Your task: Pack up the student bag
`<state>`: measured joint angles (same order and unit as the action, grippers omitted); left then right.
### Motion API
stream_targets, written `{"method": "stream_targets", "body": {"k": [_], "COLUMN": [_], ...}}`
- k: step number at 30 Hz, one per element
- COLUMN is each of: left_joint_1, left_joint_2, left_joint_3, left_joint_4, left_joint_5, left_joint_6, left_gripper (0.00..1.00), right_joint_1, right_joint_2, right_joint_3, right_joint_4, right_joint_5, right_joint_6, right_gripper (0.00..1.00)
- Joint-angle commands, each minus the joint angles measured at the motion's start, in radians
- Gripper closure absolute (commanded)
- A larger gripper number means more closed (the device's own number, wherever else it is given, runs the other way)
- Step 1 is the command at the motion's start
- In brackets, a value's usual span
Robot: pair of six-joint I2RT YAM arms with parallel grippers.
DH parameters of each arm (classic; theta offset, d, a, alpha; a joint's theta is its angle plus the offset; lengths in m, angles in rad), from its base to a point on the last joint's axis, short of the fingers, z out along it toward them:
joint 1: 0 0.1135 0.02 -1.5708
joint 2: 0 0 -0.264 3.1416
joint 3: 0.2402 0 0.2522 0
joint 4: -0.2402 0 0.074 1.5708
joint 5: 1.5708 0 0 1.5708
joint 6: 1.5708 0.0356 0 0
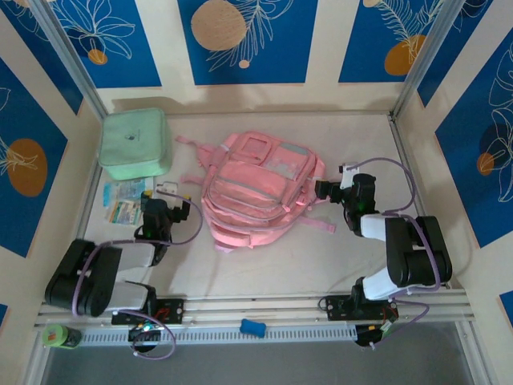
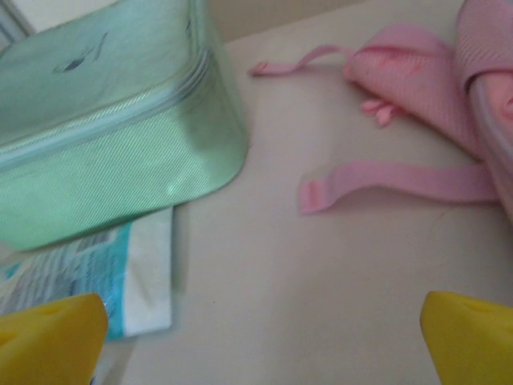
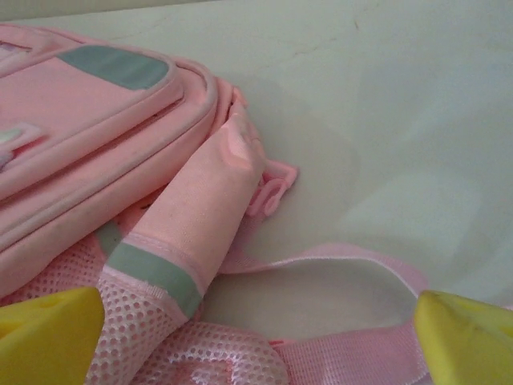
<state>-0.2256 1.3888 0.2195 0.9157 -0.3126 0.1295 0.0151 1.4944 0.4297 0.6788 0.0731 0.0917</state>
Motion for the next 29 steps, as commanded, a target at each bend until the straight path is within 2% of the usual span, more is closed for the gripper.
{"method": "stream_targets", "body": {"k": [1, 3, 4, 7, 8, 9, 13, 29], "left_joint_1": [0.053, 0.056, 0.06, 0.101, 0.111, 0.141, 0.142, 0.141], "left_joint_2": [0.119, 0.231, 0.224, 0.184, 0.182, 0.174, 0.179, 0.178], "left_joint_3": [-0.017, -0.011, -0.009, 0.123, 0.154, 0.138, 0.123, 0.144], "left_joint_4": [0.317, 0.426, 0.403, 0.105, 0.036, 0.057, 0.093, 0.051], "left_joint_5": [0.153, 0.21, 0.152, 0.086, 0.103, 0.14, 0.096, 0.154], "left_joint_6": [0.003, 0.035, 0.008, -0.072, -0.088, -0.109, -0.12, -0.099], "left_gripper": [0.01, 0.01, 0.01, 0.01, 0.01, 0.01, 0.0, 0.0], "right_joint_1": [-0.041, -0.041, -0.039, -0.017, -0.007, -0.012, -0.021, -0.025], "right_joint_2": [0.03, 0.036, 0.028, 0.025, 0.028, 0.027, 0.03, 0.029], "right_joint_3": [-0.013, -0.01, -0.005, -0.01, -0.014, -0.011, -0.008, -0.006], "right_joint_4": [0.126, 0.135, 0.105, 0.114, 0.131, 0.121, 0.119, 0.113], "right_joint_5": [-0.084, -0.075, -0.074, -0.031, -0.006, -0.012, -0.03, -0.039], "right_joint_6": [0.012, 0.014, 0.01, -0.003, -0.007, -0.003, 0.003, 0.005], "right_gripper": [0.01, 0.01, 0.01, 0.01, 0.01, 0.01, 0.01, 0.01]}}
